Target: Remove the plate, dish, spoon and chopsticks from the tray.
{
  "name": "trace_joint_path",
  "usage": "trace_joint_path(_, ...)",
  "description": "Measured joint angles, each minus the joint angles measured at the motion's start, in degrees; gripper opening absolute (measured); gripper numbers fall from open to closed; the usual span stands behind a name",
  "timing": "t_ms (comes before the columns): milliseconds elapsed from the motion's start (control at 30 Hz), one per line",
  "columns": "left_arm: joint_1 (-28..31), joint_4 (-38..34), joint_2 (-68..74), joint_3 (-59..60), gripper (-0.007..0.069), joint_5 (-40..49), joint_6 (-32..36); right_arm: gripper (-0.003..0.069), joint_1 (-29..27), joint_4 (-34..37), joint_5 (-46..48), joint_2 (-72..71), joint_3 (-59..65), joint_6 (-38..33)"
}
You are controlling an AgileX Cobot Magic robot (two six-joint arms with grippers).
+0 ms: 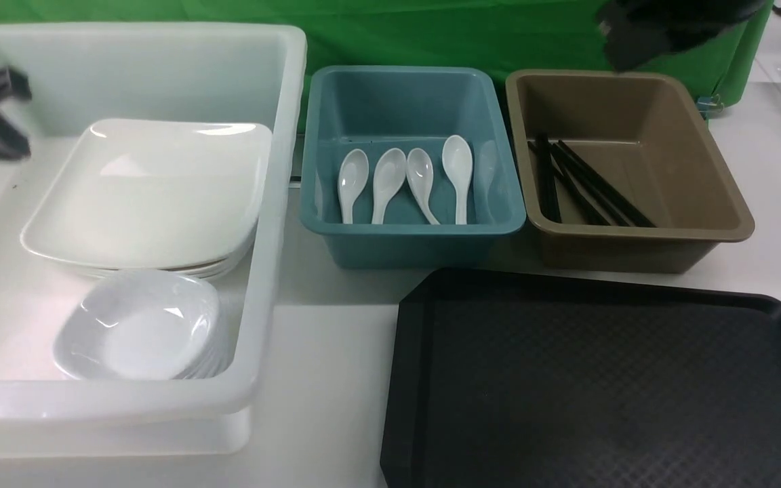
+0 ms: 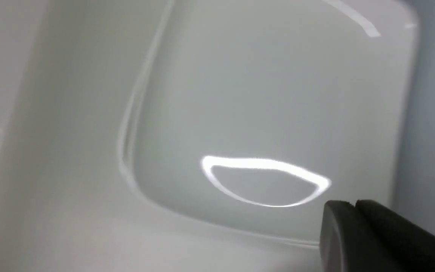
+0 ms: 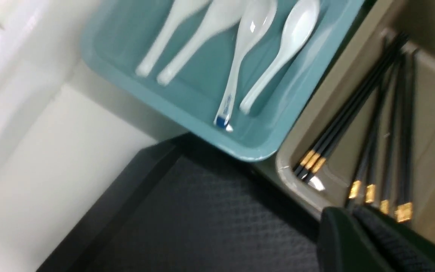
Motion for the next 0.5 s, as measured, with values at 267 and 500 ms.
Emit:
trace_joint_path(267,-15.8,-0.9,-17.78,1.77,0.001,3.03,2.52,0.0024,0.0,-8.54,-10.81,-20.45,8.36,6.22)
trace_joint_path(500,-26.15,-1.09,-36.77,14.93,0.001,1.08,2.76,0.0022,0.0,-14.89,-39.57,-46.18,40.4,18.6)
